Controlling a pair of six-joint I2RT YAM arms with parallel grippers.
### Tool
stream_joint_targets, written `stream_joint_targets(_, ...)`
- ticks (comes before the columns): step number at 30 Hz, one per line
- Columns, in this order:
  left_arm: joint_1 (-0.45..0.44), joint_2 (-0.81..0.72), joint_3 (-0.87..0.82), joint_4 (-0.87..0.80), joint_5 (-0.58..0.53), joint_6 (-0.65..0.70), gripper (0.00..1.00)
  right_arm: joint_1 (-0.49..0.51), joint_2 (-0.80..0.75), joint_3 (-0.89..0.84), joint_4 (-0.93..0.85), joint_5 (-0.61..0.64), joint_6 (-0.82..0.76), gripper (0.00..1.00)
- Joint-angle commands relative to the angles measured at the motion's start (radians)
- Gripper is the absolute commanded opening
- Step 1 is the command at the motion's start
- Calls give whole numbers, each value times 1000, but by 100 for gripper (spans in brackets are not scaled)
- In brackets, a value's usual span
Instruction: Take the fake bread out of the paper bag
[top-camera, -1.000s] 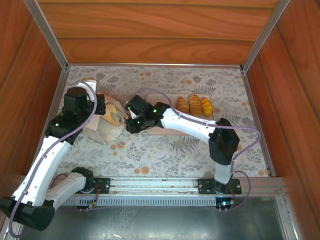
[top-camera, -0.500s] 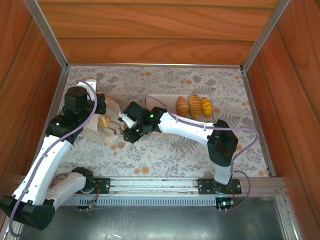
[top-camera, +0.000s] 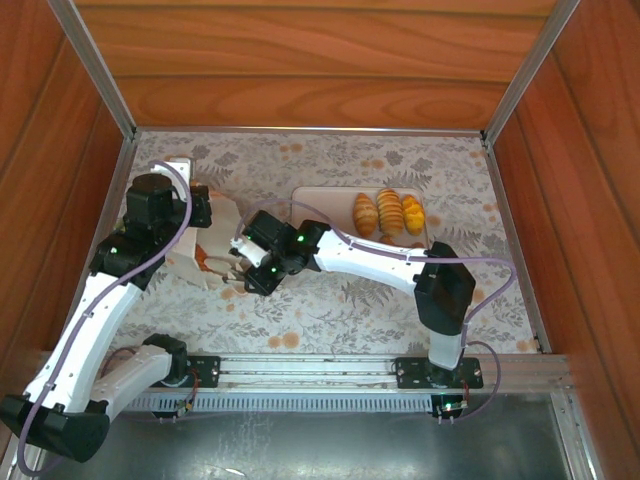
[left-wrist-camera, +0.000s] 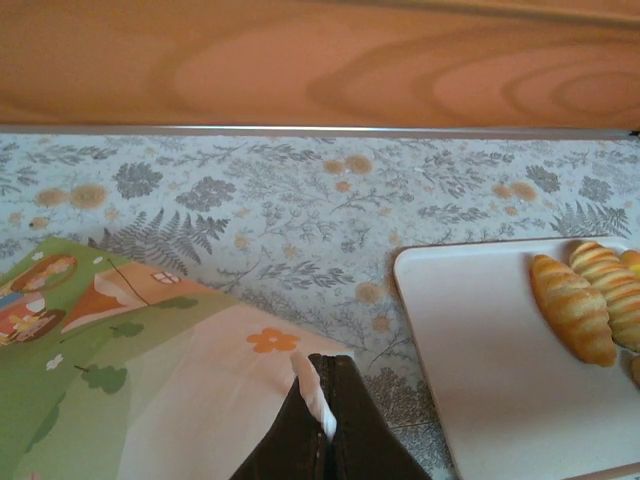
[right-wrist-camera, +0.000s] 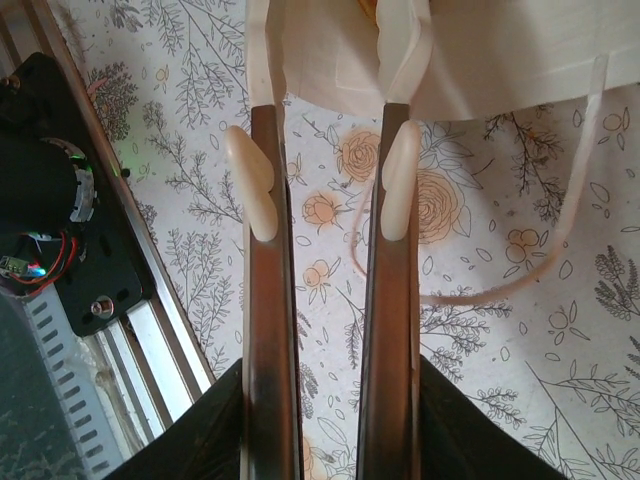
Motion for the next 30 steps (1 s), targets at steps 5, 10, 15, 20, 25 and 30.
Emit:
stream_joint_targets(5, -6, -25, -16, 30, 1, 1, 0, -23, -93, -52, 93, -29, 70, 42)
stream_joint_targets(10, -6, -35, -21, 30, 1, -2, 0, -35, -93, -71, 139, 5, 133, 43)
stream_joint_targets(15, -6, -41, -25, 31, 1, -6, 0, -46, -32, -27, 146, -88, 118, 45)
stream_joint_targets(20, -6, -18, -16, 29, 12, -9, 0, -47, 46, 60, 108, -79, 104, 47)
stream_joint_targets(25, -6, -2, 4, 30, 47, -25, 0, -45, 119, 128, 88, -66, 75, 50)
stream_joint_targets(30, -6, -10, 2, 31, 41, -19, 0, -45, 185, 174, 57, -72, 68, 51)
